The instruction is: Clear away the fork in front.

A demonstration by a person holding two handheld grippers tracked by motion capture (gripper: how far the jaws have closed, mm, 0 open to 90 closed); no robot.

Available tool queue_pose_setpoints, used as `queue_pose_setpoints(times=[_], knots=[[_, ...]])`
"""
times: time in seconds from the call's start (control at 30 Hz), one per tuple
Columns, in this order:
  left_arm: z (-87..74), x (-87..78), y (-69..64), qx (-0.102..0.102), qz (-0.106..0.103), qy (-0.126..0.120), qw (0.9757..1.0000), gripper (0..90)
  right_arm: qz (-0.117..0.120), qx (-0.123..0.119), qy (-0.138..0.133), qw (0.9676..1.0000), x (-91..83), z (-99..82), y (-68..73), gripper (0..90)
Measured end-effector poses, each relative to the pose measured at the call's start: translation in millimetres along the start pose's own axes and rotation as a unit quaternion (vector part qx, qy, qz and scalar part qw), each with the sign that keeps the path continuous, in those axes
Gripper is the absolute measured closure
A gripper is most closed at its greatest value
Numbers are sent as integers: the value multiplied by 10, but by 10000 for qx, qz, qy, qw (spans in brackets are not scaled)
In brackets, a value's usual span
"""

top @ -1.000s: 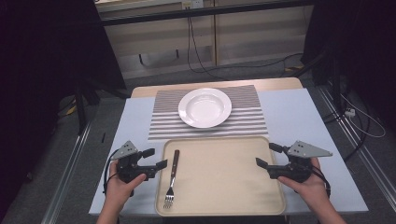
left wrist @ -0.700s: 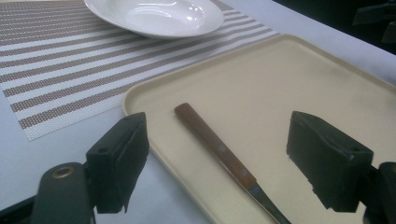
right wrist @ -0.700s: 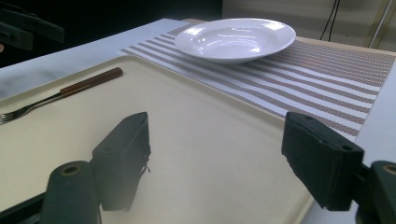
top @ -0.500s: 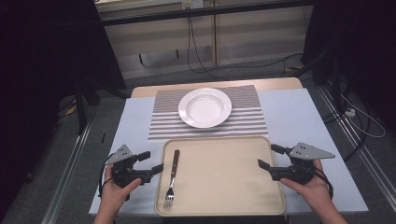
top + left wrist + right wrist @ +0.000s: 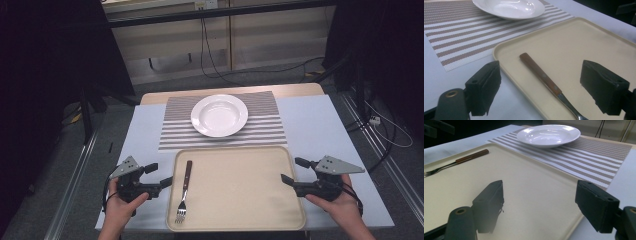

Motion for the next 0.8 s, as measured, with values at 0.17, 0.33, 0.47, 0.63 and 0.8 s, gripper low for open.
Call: queue_pose_setpoints(times=[0.17, 0.33, 0.47, 0.63, 0.8], knots=[[-12, 16, -2, 11, 37, 39, 10000, 152, -76, 35, -33, 10000, -75, -24, -41, 231], [-13, 12, 6, 33, 79, 39, 10000, 141, -51, 46, 36, 10000, -69, -55, -37, 230], [-30, 14, 25, 48, 132, 78, 9999, 127, -50, 36, 35, 10000, -70, -67, -38, 230], [-19, -4, 37, 51, 176, 23, 9998, 115, -67, 37, 48, 10000, -75, -83, -49, 230], [-45, 5, 40, 89, 198, 82, 9997, 99, -49, 30, 55, 10000, -75, -91, -54, 230]])
Point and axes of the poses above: each handheld gripper's, and its own axes: x roughly forward along the jaws, z roughly out of its top, y roughly to its left, the point moved 7 cm from there along x, roughly forward along the jaws, and after that the axes turned 6 degrees about z, right-handed, at the moved point
